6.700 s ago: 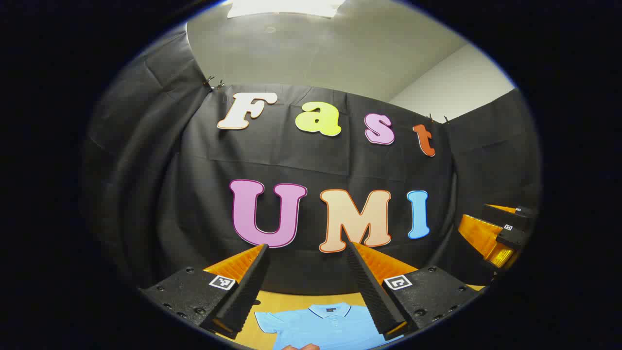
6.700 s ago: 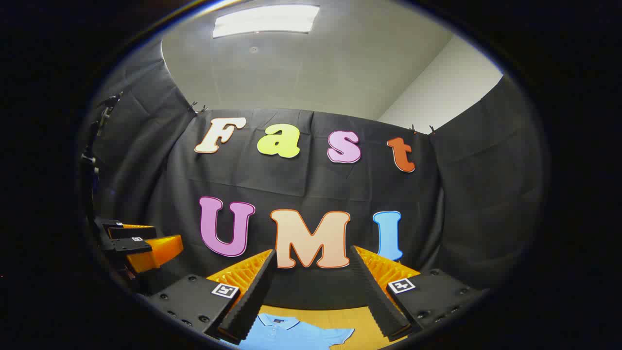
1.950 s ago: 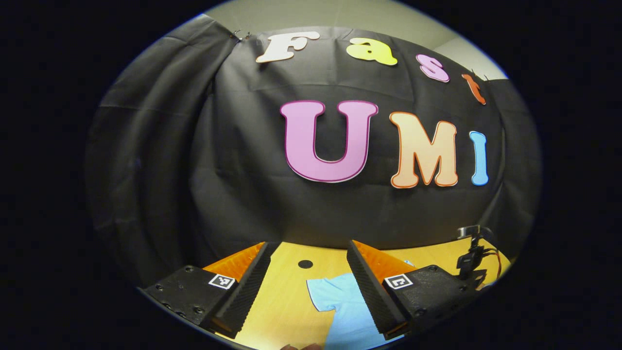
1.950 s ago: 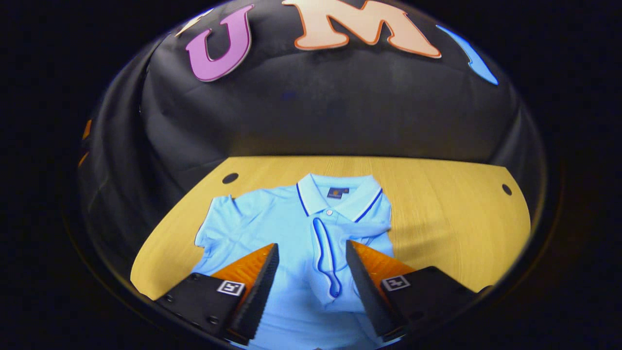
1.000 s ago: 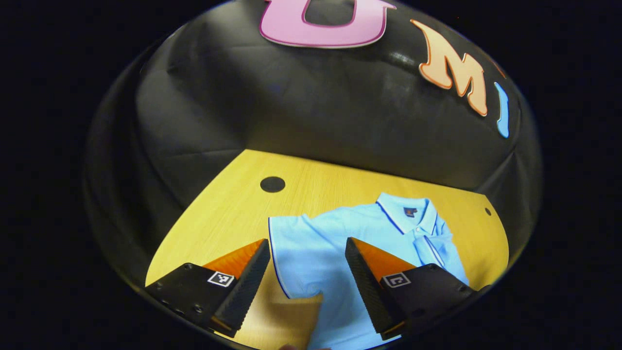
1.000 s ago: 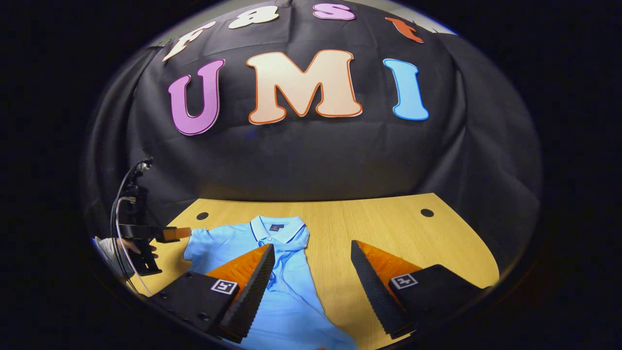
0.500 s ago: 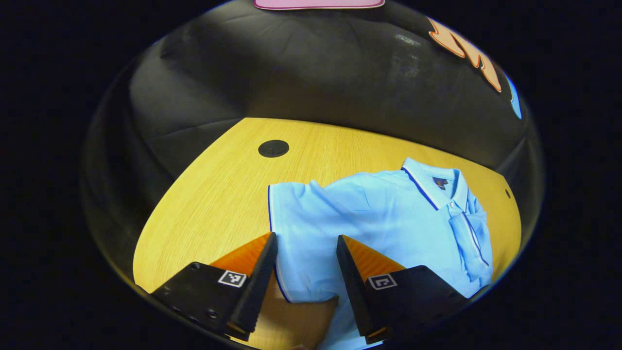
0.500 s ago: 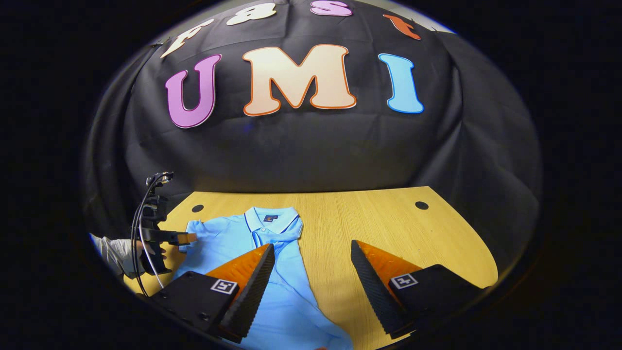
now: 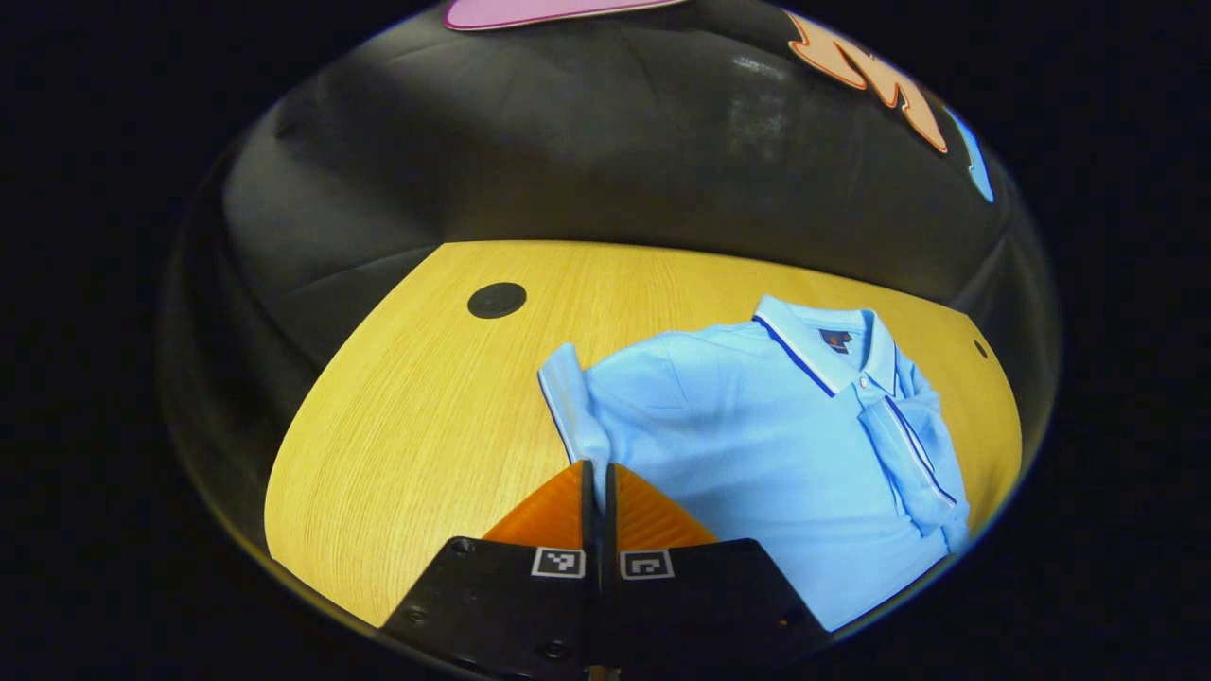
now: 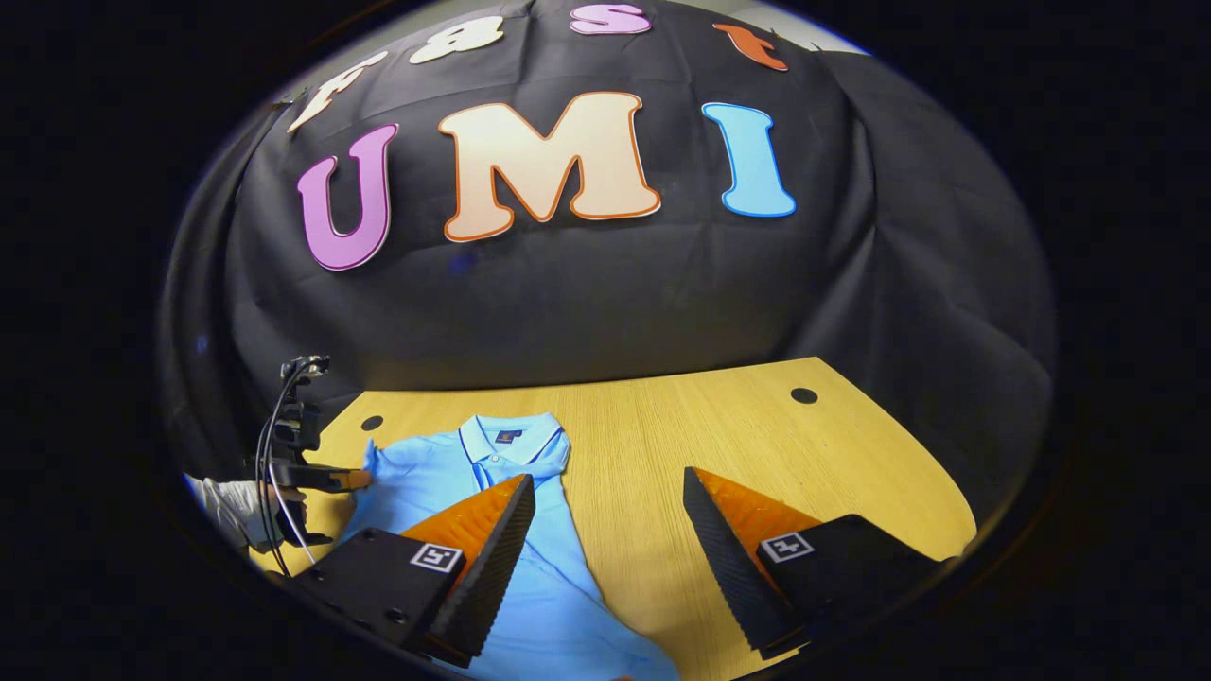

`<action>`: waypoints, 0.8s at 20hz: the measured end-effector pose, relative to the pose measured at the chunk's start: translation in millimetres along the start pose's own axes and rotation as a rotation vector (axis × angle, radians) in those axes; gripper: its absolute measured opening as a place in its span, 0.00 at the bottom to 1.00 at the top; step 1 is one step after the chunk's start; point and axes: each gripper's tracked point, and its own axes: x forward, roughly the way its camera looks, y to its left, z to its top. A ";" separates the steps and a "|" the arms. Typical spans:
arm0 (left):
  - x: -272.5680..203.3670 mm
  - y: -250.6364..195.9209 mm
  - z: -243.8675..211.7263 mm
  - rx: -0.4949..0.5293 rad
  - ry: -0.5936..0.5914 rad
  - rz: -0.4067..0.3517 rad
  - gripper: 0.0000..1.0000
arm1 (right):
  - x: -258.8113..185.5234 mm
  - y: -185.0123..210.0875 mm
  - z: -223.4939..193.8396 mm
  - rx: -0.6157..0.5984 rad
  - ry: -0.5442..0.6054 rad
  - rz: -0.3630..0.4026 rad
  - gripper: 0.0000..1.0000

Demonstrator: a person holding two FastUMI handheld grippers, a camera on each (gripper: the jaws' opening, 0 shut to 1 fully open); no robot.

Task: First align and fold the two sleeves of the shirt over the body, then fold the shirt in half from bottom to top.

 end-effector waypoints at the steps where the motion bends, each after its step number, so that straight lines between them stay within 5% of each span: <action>1: -4.0 -8.1 8.5 0.006 -0.020 -0.009 0.00 | -2.0 0.5 -0.4 0.007 0.001 0.006 0.98; 7: -26.1 -86.3 42.0 0.136 -0.093 -0.118 0.00 | -4.0 -8.3 -3.9 0.040 0.003 0.021 0.98; 16: -19.6 -165.7 5.5 0.165 -0.006 -0.184 0.00 | -5.8 -49.8 -10.7 0.066 0.018 0.001 0.98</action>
